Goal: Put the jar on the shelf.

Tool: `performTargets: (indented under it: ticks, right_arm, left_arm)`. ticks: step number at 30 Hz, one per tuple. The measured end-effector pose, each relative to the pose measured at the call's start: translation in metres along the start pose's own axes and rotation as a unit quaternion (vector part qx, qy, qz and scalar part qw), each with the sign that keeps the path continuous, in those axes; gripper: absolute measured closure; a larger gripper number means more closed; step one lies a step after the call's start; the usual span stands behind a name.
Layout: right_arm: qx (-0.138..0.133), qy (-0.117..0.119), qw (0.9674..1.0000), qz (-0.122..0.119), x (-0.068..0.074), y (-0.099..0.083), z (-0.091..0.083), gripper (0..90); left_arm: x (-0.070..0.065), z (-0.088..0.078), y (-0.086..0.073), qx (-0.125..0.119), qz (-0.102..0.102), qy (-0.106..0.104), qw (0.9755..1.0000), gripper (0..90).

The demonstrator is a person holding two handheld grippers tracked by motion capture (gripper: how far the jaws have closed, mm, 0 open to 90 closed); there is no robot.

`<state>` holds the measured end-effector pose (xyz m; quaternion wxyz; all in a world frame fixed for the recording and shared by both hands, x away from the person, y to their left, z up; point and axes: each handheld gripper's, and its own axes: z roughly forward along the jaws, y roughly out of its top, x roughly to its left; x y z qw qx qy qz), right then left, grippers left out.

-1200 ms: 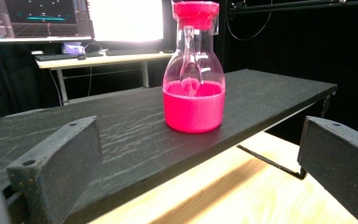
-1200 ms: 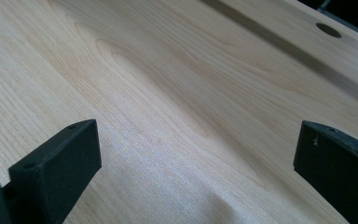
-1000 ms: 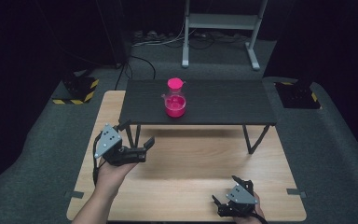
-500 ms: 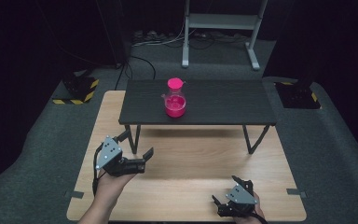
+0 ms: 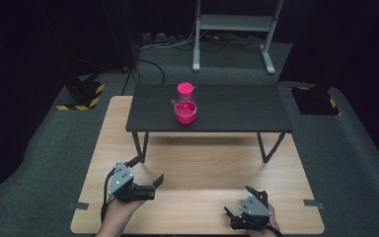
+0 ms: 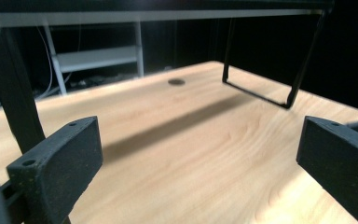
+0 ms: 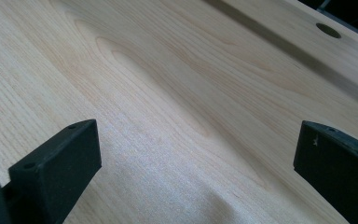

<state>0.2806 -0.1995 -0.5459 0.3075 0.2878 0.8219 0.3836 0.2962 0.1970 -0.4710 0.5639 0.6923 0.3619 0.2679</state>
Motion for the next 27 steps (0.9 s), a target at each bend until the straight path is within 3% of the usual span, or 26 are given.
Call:
performTargets:
  ticks: [13,20,21,27]
  right_arm:
    - [-0.001,-0.004,1.0000,0.001,0.000,0.000,0.000,0.4]
    - [-0.002,-0.006,1.0000,0.002,0.000,0.000,0.000,0.4]
    - [-0.001,-0.006,1.0000,0.001,0.000,0.000,0.000,0.4]
    - [-0.004,-0.007,0.9999,0.007,0.000,0.000,-0.001,0.4]
  left_arm:
    - [-0.010,-0.002,-0.064,0.078,0.012,0.008,0.9969,0.6]
    - [-0.015,-0.006,-0.079,0.112,0.046,0.014,0.9926,0.7]
    - [-0.015,-0.007,-0.079,0.105,0.053,0.014,0.9930,0.6]
    - [-0.016,-0.007,-0.079,0.115,0.057,0.018,0.9915,0.8]
